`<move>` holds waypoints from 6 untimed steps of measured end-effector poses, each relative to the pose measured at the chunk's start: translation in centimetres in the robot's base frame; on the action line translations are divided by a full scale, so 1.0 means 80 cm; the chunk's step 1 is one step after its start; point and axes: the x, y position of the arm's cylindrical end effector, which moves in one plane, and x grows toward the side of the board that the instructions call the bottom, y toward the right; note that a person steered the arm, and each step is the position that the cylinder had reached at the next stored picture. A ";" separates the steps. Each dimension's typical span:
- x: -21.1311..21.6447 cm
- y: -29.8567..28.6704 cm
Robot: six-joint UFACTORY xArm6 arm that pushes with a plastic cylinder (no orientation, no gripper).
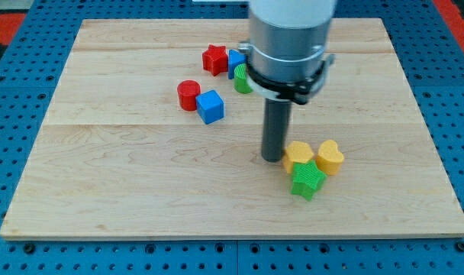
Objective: Slide the green star slightly right
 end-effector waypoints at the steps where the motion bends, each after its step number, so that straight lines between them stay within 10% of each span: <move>1: 0.013 0.023; 6: 0.072 0.020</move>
